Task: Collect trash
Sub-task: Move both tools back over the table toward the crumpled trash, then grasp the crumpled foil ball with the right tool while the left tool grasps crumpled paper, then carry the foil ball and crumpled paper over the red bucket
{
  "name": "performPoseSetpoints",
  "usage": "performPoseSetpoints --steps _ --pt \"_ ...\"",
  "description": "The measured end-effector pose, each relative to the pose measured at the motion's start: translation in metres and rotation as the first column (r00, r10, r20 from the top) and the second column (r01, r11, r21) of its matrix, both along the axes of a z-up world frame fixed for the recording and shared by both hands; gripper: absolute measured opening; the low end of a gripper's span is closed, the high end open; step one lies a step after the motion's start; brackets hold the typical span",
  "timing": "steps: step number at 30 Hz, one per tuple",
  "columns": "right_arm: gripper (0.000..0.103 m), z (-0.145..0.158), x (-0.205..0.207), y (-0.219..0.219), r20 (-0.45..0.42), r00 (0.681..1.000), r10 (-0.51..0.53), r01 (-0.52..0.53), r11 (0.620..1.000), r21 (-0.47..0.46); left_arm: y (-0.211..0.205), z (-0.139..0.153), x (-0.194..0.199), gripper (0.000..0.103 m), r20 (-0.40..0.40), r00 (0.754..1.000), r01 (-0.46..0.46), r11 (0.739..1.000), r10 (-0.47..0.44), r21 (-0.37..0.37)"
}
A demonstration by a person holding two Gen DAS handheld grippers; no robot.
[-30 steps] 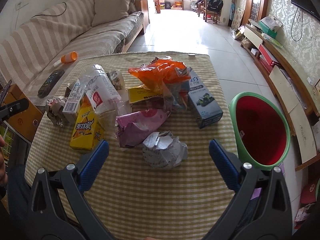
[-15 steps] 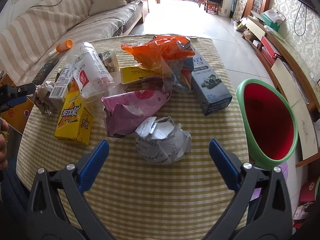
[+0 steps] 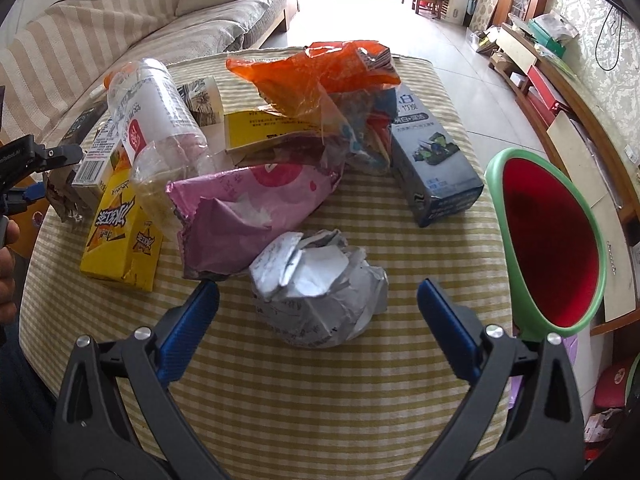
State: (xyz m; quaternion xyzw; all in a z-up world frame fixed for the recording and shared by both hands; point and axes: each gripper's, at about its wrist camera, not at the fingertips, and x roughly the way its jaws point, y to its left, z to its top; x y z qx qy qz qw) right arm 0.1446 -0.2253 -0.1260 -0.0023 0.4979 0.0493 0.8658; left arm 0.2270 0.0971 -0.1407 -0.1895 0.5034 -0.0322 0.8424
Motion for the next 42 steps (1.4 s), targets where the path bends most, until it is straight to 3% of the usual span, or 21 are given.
performPoseSetpoints --steps 5,9,12,19,28,42 --pt "0.076 -0.009 0.003 0.003 -0.016 1.0 0.021 -0.021 1.0 -0.007 0.006 -0.005 -0.001 0.075 0.006 1.0 -0.012 0.999 0.012 -0.037" --pt "0.06 -0.012 0.003 0.004 -0.025 0.999 0.025 -0.026 1.0 -0.015 0.009 -0.007 -0.003 0.059 -0.001 1.0 -0.016 0.999 0.016 -0.028" --pt "0.055 -0.01 0.003 0.002 -0.021 0.999 0.024 -0.025 1.0 -0.001 0.01 -0.006 -0.007 0.054 0.006 1.0 -0.012 1.0 0.012 -0.02" --pt "0.052 0.001 0.0 -0.002 -0.001 1.0 0.022 -0.022 0.999 0.023 0.006 0.011 -0.019 0.05 0.04 0.999 0.004 0.999 -0.006 0.044" --pt "0.052 0.027 -0.013 -0.01 0.039 0.999 0.007 -0.01 0.997 0.075 0.007 0.042 -0.043 0.05 0.088 0.996 0.008 0.997 -0.015 0.073" --pt "0.052 0.074 -0.028 -0.035 0.14 0.99 -0.024 0.006 0.991 0.132 -0.052 0.096 -0.063 0.05 0.185 0.975 0.105 0.987 -0.127 0.123"
